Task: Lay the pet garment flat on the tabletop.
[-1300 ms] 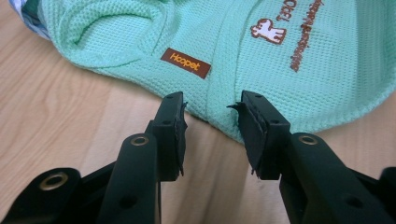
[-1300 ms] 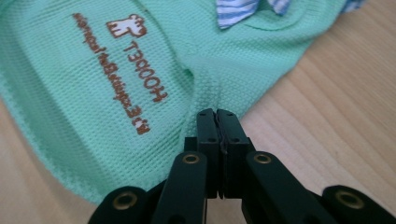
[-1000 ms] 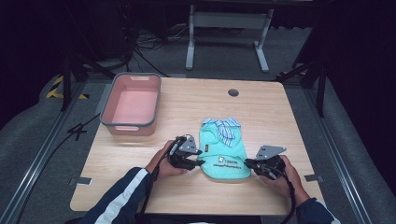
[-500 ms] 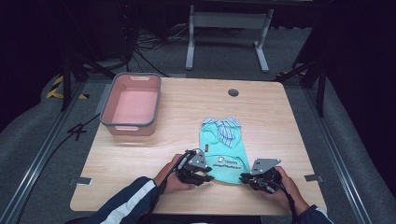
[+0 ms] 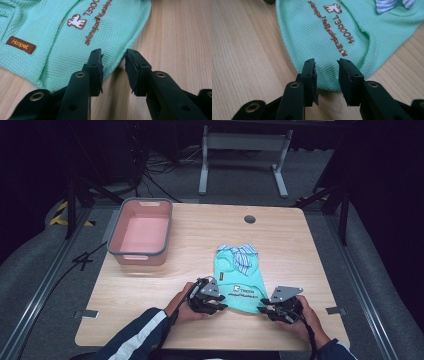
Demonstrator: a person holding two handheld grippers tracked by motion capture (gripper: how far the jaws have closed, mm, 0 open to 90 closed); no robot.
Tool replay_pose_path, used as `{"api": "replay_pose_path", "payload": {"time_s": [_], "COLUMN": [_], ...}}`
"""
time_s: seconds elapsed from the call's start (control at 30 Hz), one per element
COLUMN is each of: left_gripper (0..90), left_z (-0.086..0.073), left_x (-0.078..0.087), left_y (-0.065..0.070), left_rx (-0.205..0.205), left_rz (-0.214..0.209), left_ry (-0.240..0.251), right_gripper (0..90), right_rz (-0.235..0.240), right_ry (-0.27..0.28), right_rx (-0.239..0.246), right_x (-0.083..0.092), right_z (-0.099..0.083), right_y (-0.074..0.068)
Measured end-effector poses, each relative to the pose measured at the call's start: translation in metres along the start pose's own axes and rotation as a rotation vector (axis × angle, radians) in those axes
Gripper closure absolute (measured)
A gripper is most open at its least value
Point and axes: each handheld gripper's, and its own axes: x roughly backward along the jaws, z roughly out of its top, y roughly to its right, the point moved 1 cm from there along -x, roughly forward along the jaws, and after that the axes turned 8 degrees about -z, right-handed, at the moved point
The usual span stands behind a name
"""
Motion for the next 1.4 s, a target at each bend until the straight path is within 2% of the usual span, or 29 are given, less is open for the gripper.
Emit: {"api": "replay_pose_path", "payload": {"time_s": [0.13, 0.2, 0.3, 0.4, 0.5, 0.7, 0.9, 1.0, 1.17, 1.33, 1.4], "left_gripper": [57.5, 52.9, 46.3, 40.9, 38.1, 32.6, 30.9, 30.9, 30.8, 29.2, 28.7], "left_z": [0.001, 0.001, 0.0, 0.0, 0.0, -0.004, -0.009, -0.016, -0.034, -0.056, -0.065], "left_x": [0.006, 0.01, 0.019, 0.027, 0.036, 0.054, 0.068, 0.077, 0.096, 0.12, 0.129], "left_y": [-0.002, -0.002, -0.003, -0.003, -0.003, -0.006, -0.006, -0.006, -0.008, -0.003, 0.0], "left_rx": [-0.032, -0.027, -0.022, -0.033, -0.036, -0.017, -0.018, -0.006, 0.029, 0.04, 0.057], "left_rz": [0.037, 0.063, 0.099, 0.144, 0.166, 0.213, 0.238, 0.254, 0.304, 0.352, 0.366], "left_ry": [-0.027, -0.036, -0.026, -0.037, -0.032, -0.007, -0.018, -0.029, -0.048, -0.046, -0.027], "right_gripper": [61.3, 59.3, 55.4, 52.8, 49.5, 44.2, 34.9, 32.0, 30.2, 29.5, 29.4], "right_rz": [-0.009, -0.009, -0.028, -0.044, -0.062, -0.085, -0.118, -0.15, -0.164, -0.182, -0.188], "right_ry": [0.039, 0.059, 0.075, 0.086, 0.092, 0.087, 0.094, 0.094, 0.092, 0.09, 0.087], "right_rx": [-0.001, -0.001, 0.0, 0.002, 0.005, 0.01, -0.004, -0.005, -0.019, -0.047, -0.06], "right_x": [0.007, 0.01, 0.015, 0.018, 0.02, 0.023, 0.025, 0.027, 0.035, 0.043, 0.045], "right_z": [0.003, 0.004, 0.007, 0.008, 0.008, 0.007, 0.006, 0.004, -0.003, -0.014, -0.02], "right_y": [0.001, 0.001, 0.002, 0.003, 0.005, 0.008, 0.01, 0.012, 0.018, 0.024, 0.025]}}
